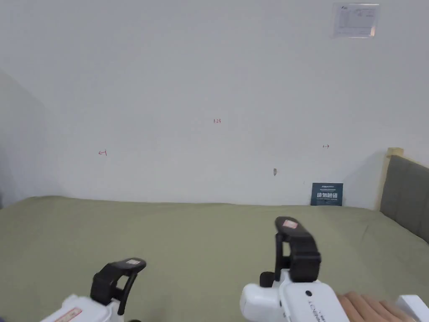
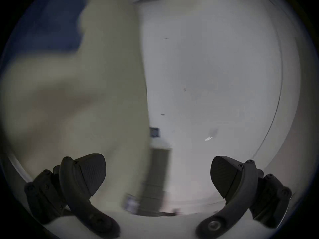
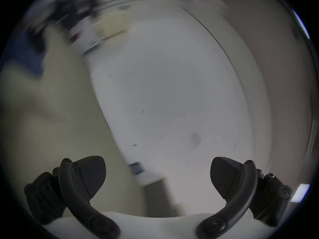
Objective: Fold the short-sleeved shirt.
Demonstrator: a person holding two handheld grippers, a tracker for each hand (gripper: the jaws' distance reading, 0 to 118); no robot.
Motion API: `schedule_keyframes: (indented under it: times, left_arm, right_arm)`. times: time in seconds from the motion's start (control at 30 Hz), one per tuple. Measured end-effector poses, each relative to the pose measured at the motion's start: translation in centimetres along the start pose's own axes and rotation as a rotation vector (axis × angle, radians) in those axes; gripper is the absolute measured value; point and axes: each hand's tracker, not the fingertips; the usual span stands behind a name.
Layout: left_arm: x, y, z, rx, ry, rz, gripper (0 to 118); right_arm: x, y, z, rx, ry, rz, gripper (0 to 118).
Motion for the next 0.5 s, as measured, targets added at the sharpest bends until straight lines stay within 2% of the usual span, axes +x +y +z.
schedule_keyframes:
  times: [0.03,0.07,0.1,0.13,0.17,0.23,0.3,0.37,0.4,0.43,0.47,0.5]
  left_arm:
    - [-1.3,0.3,-0.2,-0.015,-0.044,0.114,118]
    - [-2.0,0.4,-0.4,-0.019,-0.035,0.165,118]
    - [-2.0,-0.1,-0.3,-0.004,0.006,0.145,118]
    - [-1.4,0.0,-0.1,0.039,0.072,0.017,118]
    - [-0.1,-0.4,0.0,0.084,0.095,-0.162,118]
    - [3.0,-2.2,-0.3,0.102,0.14,-0.468,118]
    - [5.9,-4.5,-0.6,0.132,0.167,-0.752,118]
    - [8.8,-7.7,-0.7,0.213,0.231,-1.08,118]
    - [9.9,-9.5,-0.7,0.296,0.269,-1.263,118]
    - [10.4,-11.4,-0.8,0.391,0.315,-1.458,118]
    - [10.7,-12.8,-0.9,0.467,0.347,-1.604,118]
    - [10.4,-12.8,-1.4,0.528,0.376,-1.711,118]
  right_arm:
    - [-0.3,0.0,0.1,0.02,0.008,0.001,118]
    - [-0.3,0.1,0.0,0.023,0.022,-0.021,118]
    - [0.1,0.1,-0.3,-0.006,0.037,-0.096,118]
    - [0.8,-0.1,-0.6,-0.042,0.046,-0.202,118]
    - [1.9,-0.7,-1.0,-0.096,0.062,-0.391,118]
    - [4.1,-2.7,-1.9,-0.202,0.107,-0.844,118]
    - [5.7,-5.5,-2.3,-0.279,0.104,-1.279,118]
    - [5.5,-8.2,-2.4,-0.308,0.091,-1.616,118]
    - [5.2,-9.2,-2.5,-0.321,0.092,-1.744,118]
    - [4.8,-9.9,-2.4,-0.345,0.084,-1.816,118]
    - [4.5,-10.4,-2.4,-0.361,0.082,-1.848,118]
    - [4.2,-10.7,-2.5,-0.378,0.072,-1.823,118]
